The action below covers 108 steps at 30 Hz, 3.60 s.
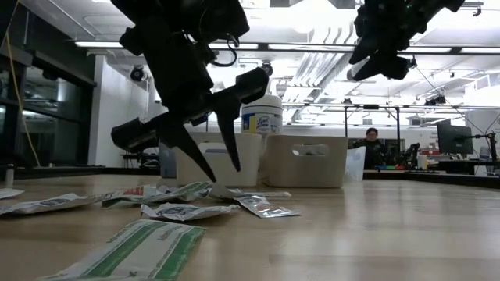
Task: Pick & Place First Aid Supplies
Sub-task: Put the band aid into the transparent bin
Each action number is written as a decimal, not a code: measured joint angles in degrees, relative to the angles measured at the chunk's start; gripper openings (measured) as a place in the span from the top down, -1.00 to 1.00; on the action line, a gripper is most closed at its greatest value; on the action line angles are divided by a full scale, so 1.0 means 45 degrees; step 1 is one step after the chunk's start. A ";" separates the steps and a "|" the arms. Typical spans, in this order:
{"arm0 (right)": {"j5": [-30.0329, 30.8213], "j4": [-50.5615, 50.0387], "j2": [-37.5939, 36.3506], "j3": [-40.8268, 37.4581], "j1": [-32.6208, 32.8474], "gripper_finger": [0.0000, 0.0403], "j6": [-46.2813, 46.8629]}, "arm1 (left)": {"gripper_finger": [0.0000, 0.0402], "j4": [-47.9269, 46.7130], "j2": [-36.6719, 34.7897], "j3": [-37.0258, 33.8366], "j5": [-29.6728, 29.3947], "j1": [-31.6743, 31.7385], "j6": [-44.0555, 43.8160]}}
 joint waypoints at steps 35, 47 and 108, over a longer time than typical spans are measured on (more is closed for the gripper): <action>-0.0066 0.0058 0.0005 0.0010 0.0000 -0.02 -0.0042 | 0.37 -0.0120 0.2057 0.0204 0.2090 0.0953 -0.1394; -0.0090 0.0057 0.0005 0.0010 0.0000 -0.02 -0.0044 | 0.37 -0.0406 0.2157 0.0233 0.2209 0.1010 -0.1472; 0.0247 0.1874 0.0903 -0.0126 0.0782 -0.02 0.0102 | 0.17 -0.1791 0.0384 0.0126 -0.0254 0.0899 -0.1048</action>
